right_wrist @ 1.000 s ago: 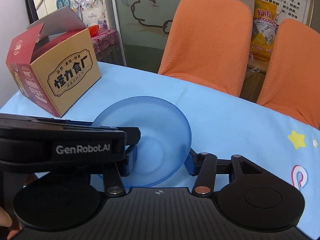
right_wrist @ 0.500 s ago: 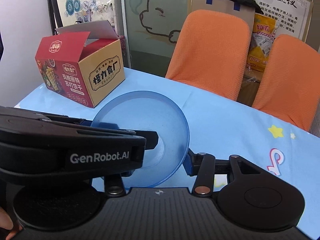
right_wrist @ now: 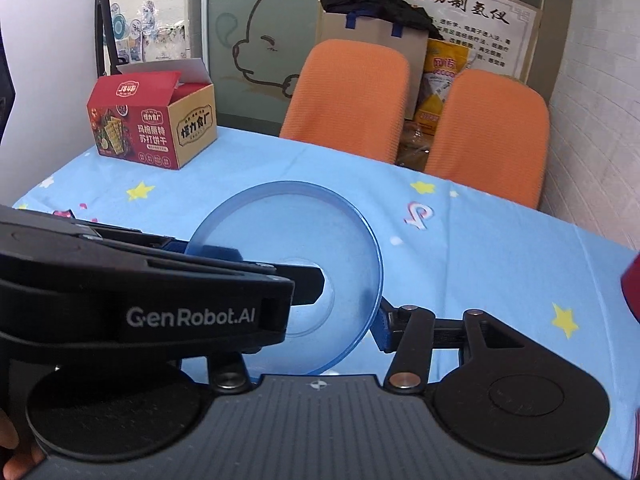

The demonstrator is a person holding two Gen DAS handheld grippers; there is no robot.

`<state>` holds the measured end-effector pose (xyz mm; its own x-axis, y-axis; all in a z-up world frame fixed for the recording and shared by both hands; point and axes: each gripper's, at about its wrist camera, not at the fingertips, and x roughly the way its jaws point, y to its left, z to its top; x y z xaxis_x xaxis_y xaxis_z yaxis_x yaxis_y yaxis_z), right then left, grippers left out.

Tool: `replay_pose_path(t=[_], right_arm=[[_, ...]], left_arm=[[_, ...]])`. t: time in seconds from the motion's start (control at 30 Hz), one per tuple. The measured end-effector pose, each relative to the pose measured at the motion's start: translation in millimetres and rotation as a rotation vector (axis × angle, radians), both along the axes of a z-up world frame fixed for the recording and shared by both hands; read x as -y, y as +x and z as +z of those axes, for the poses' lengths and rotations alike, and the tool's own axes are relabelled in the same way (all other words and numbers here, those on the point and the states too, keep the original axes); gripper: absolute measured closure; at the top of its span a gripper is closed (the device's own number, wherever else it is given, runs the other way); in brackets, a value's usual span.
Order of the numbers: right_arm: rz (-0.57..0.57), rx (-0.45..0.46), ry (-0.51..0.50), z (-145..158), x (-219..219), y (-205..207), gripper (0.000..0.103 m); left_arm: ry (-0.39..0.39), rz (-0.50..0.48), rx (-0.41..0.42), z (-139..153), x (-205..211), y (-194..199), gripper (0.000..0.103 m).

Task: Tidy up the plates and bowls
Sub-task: 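Carry the blue bowl with both grippers into the white bowl and release it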

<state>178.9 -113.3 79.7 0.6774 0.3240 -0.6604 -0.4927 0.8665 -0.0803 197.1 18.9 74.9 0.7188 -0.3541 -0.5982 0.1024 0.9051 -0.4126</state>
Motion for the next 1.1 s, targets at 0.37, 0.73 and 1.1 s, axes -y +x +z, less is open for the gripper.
replay_pose_path(t=[0.37,0.73,1.1], right_arm=[[-0.044,0.000,0.002,-33.1,31.9,-48.4,0.012],[-0.084,0.123,0.056,-24.5,55.2,-78.8,0.000],[-0.238,0.095,0.286,-50.0,72.8,-109.9,0.000]], left_arm=[[0.037,-0.089,-0.045,-31.0,43.9,-34.8,0.061],[0.060,-0.075,0.017,-21.8,26.8,-48.1,0.030],[0.049,0.081,0.101,-25.2,1.1,-84.0,0.030]])
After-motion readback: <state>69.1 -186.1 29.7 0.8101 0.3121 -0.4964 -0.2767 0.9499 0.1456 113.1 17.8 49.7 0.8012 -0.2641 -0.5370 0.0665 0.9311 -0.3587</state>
